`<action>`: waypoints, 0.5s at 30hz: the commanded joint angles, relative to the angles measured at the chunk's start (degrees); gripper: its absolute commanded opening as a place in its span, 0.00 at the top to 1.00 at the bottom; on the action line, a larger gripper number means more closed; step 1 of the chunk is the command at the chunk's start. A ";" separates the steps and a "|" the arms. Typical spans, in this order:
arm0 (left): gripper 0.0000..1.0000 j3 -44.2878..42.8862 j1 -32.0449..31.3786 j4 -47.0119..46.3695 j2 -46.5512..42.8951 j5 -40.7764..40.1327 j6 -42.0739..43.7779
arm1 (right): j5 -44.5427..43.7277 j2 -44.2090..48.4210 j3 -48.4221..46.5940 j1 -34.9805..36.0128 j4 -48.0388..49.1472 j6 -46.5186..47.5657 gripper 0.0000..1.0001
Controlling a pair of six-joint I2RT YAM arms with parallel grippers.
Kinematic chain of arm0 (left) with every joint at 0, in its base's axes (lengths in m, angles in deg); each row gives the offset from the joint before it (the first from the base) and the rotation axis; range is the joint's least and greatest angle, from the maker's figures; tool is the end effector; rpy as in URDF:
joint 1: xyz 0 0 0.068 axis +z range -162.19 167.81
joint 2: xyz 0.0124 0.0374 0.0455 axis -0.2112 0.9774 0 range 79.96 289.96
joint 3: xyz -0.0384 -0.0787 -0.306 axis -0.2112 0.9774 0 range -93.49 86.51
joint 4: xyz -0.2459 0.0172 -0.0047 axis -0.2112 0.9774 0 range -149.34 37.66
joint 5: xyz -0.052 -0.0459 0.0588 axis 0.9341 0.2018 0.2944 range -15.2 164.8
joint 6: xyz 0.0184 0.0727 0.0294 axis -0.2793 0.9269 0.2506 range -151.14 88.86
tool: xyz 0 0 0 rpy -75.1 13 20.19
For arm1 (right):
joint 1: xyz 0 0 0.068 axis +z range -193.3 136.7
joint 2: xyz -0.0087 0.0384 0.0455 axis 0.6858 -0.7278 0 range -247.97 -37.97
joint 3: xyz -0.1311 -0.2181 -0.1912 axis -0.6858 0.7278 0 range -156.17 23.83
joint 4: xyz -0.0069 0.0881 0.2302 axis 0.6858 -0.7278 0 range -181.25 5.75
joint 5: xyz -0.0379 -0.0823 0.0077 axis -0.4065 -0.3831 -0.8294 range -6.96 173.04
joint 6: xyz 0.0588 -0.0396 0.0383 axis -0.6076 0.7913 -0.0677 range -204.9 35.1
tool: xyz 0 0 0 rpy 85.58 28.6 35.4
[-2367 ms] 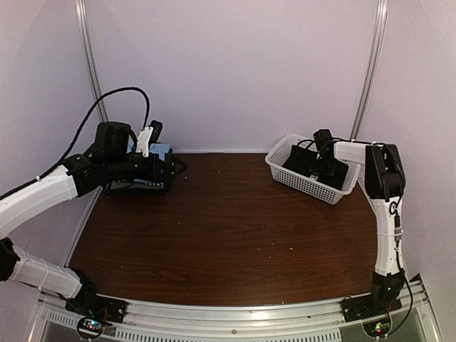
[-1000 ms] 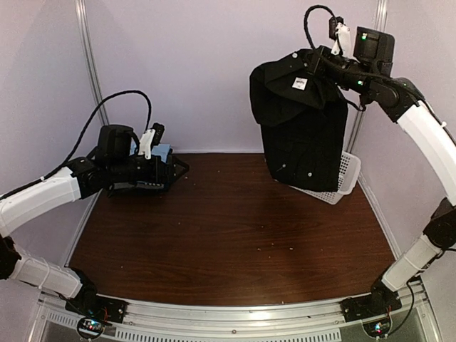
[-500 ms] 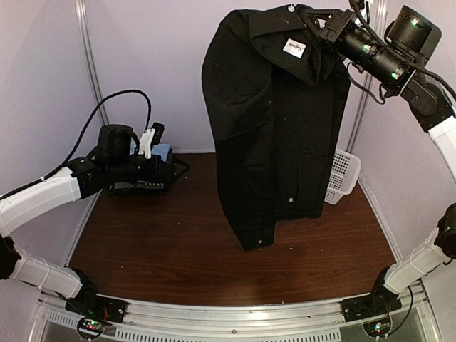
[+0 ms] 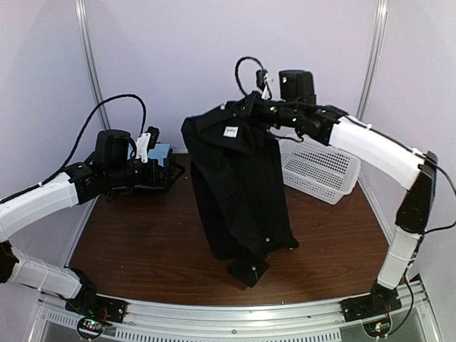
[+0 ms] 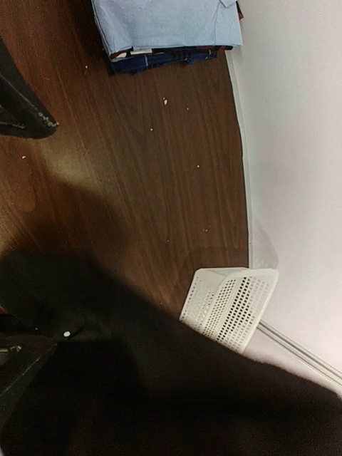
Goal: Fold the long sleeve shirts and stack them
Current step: Place the crumpled shirt at the center of the board.
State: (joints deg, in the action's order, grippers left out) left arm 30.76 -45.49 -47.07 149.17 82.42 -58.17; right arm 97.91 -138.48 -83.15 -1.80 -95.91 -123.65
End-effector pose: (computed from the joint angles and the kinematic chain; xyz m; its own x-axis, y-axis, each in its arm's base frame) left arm 0.2250 -0.1589 0.3469 -0.6160 -0.1343 -0.7762 0.4087 0.7879 -0.4607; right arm 0.3164 0.3038 0.4917 -0.5735 0.3002 -0.7622 -0.6063 0.4701 0.6414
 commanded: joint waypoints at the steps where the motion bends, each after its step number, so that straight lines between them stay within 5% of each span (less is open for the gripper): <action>1: 0.02 1.96 0.43 -0.34 -2.66 -0.27 -0.67 | 6.02 -11.74 3.78 -4.73 0.31 -2.56 0.84; 5: 0.02 4.49 0.47 -0.96 -3.82 2.64 -1.31 | 5.17 -19.52 1.28 -6.06 -3.48 1.56 0.56; 11: 0.04 11.49 -0.03 -6.41 -2.89 11.14 -5.87 | 1.56 -16.84 6.11 -5.82 -4.30 5.71 0.32; 15: 0.06 16.13 -2.85 -11.66 -1.00 13.21 -10.91 | -3.45 -8.23 15.20 -5.67 -3.60 8.84 0.28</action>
State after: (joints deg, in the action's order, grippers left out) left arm 43.59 -46.06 -50.87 146.50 90.98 -63.48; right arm 99.49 -157.10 -73.95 -7.95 -101.20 -118.99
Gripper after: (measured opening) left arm 0.948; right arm 0.710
